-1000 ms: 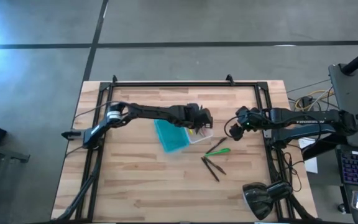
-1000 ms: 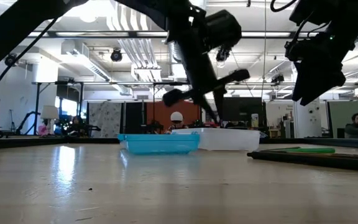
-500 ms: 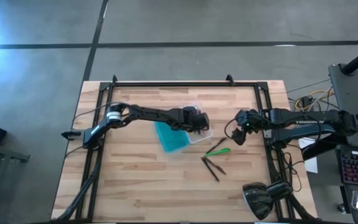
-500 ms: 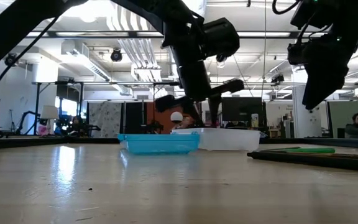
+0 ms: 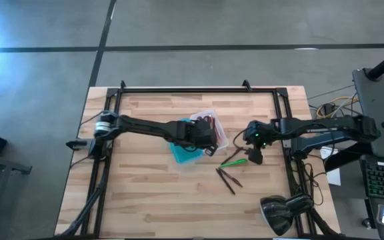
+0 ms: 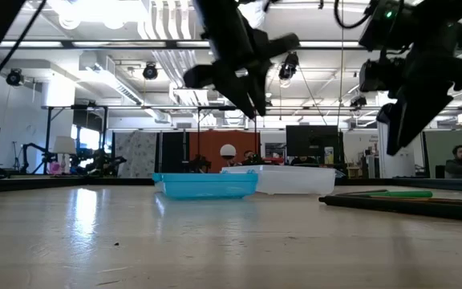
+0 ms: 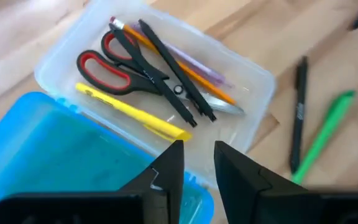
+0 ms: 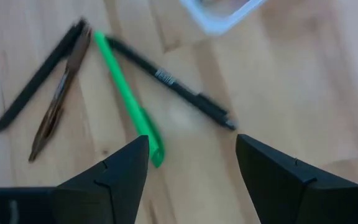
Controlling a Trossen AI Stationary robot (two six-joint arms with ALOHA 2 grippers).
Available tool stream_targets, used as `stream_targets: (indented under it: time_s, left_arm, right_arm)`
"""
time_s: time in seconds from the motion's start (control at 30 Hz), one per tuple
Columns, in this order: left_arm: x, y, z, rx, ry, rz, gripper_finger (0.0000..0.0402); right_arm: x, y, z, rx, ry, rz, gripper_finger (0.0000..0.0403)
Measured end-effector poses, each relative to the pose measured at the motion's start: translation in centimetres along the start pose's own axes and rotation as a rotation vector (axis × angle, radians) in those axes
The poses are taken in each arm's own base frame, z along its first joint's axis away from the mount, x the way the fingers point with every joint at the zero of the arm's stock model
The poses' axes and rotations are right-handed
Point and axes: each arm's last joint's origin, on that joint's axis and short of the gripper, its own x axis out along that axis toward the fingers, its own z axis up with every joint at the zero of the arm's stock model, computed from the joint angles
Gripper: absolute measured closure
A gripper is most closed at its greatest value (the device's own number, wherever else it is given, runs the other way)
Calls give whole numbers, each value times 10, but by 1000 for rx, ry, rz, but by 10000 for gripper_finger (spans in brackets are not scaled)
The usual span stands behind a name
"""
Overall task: Pick & place school supplies into a supply box
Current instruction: Put the black pen into the blue supply box
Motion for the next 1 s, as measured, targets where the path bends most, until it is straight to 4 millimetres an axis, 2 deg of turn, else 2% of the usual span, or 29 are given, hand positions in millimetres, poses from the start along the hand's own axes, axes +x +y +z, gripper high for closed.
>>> stream_targets:
  time_s: [0.17,0.4,0.53,0.67,0.8,1.0]
  left_arm:
    - [-16,18,-16,-4,-25,-36,328]
    - [-24,58,-47,-161,-113,-107,328]
    - [-30,69,-58,-127,-193,-203,328]
    - [-34,80,-65,-98,-232,-216,328]
    - [-31,89,-71,-95,-244,-173,328]
    - [-24,95,-77,-46,-230,-139,328]
  right_arm:
    - [20,2,14,-92,107,-19,172]
    - [34,9,39,-310,184,-26,172]
    - [39,11,40,-471,203,-77,172]
    - [42,14,39,-611,192,-96,172]
    - [49,15,39,-675,179,-95,173]
    - [69,17,32,-690,269,-58,173]
